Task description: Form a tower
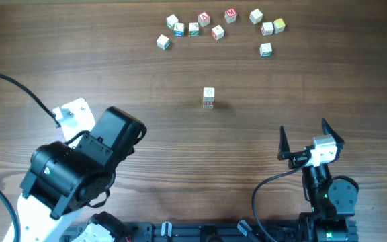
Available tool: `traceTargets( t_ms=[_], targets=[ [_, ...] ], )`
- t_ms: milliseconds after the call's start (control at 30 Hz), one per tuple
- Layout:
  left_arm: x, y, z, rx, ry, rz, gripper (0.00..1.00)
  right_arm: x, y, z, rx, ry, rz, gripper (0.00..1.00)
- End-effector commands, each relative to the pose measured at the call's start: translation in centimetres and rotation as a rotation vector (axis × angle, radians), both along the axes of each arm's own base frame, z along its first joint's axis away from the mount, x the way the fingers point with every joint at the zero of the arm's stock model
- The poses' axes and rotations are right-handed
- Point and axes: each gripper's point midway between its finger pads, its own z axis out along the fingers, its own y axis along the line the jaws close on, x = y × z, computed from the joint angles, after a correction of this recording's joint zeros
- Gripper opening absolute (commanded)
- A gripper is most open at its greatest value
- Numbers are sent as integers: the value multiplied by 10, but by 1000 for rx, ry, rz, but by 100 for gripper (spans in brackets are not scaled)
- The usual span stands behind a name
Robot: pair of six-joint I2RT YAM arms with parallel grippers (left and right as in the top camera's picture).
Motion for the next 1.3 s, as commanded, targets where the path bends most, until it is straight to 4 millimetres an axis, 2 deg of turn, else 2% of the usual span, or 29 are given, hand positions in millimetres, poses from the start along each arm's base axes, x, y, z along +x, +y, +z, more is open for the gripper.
traceTargets(
  t_ms=[0,100,233,333,400,533,600,767,867,967,1067,1233,1267],
  targets=[
    [0,1,0,-9,-5,18,100,-1,-3,4,-15,-22,-15,100],
    [4,3,1,14,-16,18,100,-1,-3,4,-15,-22,-15,100],
    [20,-8,6,-29,-102,-23,100,-1,-3,4,-15,-22,-15,100],
    [21,-6,4,-31,-147,-71,100,-1,-3,4,-15,-22,-15,100],
    [16,-1,-7,-54,-157,-69,100,-1,-3,4,-15,-22,-15,100],
    [1,15,-48,-127,-196,-41,100,-1,-3,4,-15,-22,-15,100],
    [0,12,-67,-157,-246,-112,100,-1,-3,4,-15,-22,-15,100],
    [-2,6,-100,-184,-396,-262,100,-1,-3,4,-15,-22,-15,100],
    [-2,7,-121,-206,-481,-262,100,-1,-3,4,-15,-22,-15,100],
    [10,1,-133,-242,-568,-279,100,-1,-3,4,-15,-22,-15,100],
    [21,-1,-135,-254,-642,-289,100,-1,-3,4,-15,-22,-15,100],
    [37,-3,-147,-154,-680,-373,100,-1,-3,4,-15,-22,-15,100],
    [39,-4,-145,-139,-692,-386,100,-1,-3,4,-15,-22,-15,100]
  ],
)
